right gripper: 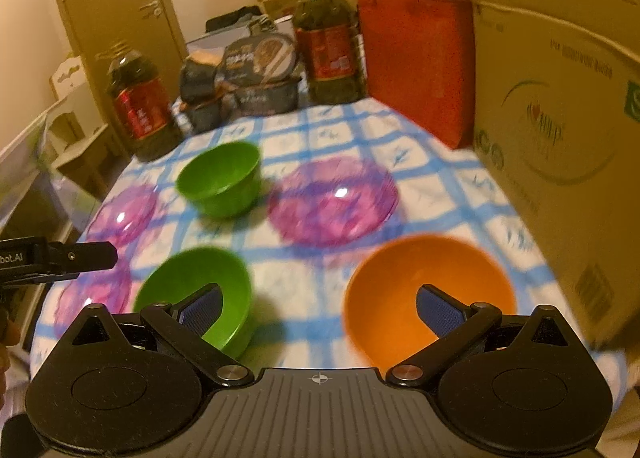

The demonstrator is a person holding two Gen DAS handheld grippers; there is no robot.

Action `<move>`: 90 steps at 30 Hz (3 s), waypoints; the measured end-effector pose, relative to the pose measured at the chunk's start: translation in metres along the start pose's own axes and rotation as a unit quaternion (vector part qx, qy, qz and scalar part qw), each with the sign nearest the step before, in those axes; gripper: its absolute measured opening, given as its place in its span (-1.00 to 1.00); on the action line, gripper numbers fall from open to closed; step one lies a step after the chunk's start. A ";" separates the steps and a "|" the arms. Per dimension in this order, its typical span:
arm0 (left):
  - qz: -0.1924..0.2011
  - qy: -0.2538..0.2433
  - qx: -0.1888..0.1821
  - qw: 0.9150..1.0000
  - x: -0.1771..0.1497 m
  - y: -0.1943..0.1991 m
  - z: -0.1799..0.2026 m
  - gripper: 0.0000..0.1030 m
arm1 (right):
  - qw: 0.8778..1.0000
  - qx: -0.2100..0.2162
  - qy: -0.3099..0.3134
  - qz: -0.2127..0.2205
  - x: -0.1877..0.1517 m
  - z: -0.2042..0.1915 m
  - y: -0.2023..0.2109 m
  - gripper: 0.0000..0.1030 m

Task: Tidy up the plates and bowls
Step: 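Move both tools toward the pink plate beside the orange bowl, then close the left tool on the pink plate rim while the right tool grips it too, then lift and carry the pink plate with both tools toward the other pink plates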

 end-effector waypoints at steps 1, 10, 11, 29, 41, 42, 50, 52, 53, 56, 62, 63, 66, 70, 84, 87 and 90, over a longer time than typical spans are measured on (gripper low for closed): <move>-0.002 -0.005 -0.004 1.000 0.007 -0.008 0.005 0.85 | 1.000 -0.004 -0.001 -0.001 0.007 0.008 -0.006 0.99; -0.057 -0.014 -0.016 0.998 0.055 -0.111 0.037 0.63 | 0.999 -0.006 -0.016 -0.038 0.062 0.078 -0.083 0.67; -0.065 -0.010 -0.013 0.998 0.058 -0.122 0.038 0.62 | 0.999 0.000 -0.023 -0.050 0.066 0.086 -0.095 0.63; -0.146 -0.043 0.060 0.986 0.060 -0.235 0.050 -0.10 | 0.983 0.054 -0.035 -0.169 0.082 0.121 -0.218 0.01; -0.145 -0.060 0.081 0.984 0.059 -0.249 0.047 -0.60 | 0.976 0.062 -0.044 -0.202 0.077 0.125 -0.240 -0.55; -0.146 -0.060 0.080 0.984 0.059 -0.250 0.047 -0.63 | 0.976 0.063 -0.044 -0.203 0.077 0.124 -0.241 -0.63; -0.140 -0.061 0.070 0.986 0.060 -0.241 0.050 -0.77 | 0.980 0.050 -0.053 -0.187 0.079 0.129 -0.223 -0.75; -0.136 -0.059 0.062 0.987 0.062 -0.235 0.053 -0.77 | 0.981 0.048 -0.054 -0.178 0.083 0.129 -0.212 -0.77; -0.135 -0.057 0.058 0.988 0.062 -0.231 0.055 -0.77 | 0.983 0.046 -0.054 -0.172 0.085 0.129 -0.205 -0.78; -0.128 -0.053 0.047 0.989 0.065 -0.217 0.061 -0.77 | 0.986 0.040 -0.049 -0.154 0.093 0.127 -0.182 -0.80; -0.101 -0.054 0.030 0.993 0.072 -0.173 0.071 -0.77 | 0.992 0.030 -0.041 -0.119 0.105 0.106 -0.134 -0.80; -0.095 -0.055 0.029 0.994 0.074 -0.164 0.070 -0.77 | 0.992 0.031 -0.040 -0.114 0.107 0.102 -0.127 -0.80; -0.077 -0.056 0.027 0.995 0.079 -0.134 0.066 -0.77 | 0.994 0.035 -0.034 -0.097 0.112 0.083 -0.106 -0.80; -0.056 -0.049 0.031 0.997 0.085 -0.096 0.050 -0.77 | 0.995 0.047 -0.022 -0.080 0.118 0.049 -0.085 -0.80; -0.001 -0.006 0.097 0.995 0.105 0.013 -0.063 -0.77 | 0.990 0.121 0.036 -0.066 0.125 -0.102 -0.091 -0.79; 0.003 0.002 0.109 0.994 0.110 0.024 -0.089 -0.77 | 0.988 0.131 0.041 -0.073 0.123 -0.130 -0.104 -0.79; 0.007 0.012 0.119 0.993 0.116 0.030 -0.117 -0.77 | 0.986 0.139 0.051 -0.080 0.121 -0.157 -0.121 -0.79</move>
Point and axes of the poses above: each gripper's, at about its wrist camera, not at the fingertips, and y roughly against the way its jaws point, z to its right, x to its top, the point moved 1 cm from there along -y, roughly the way its jaws point, and after that the axes turned 10 degrees about y, right-handed, at the moved point
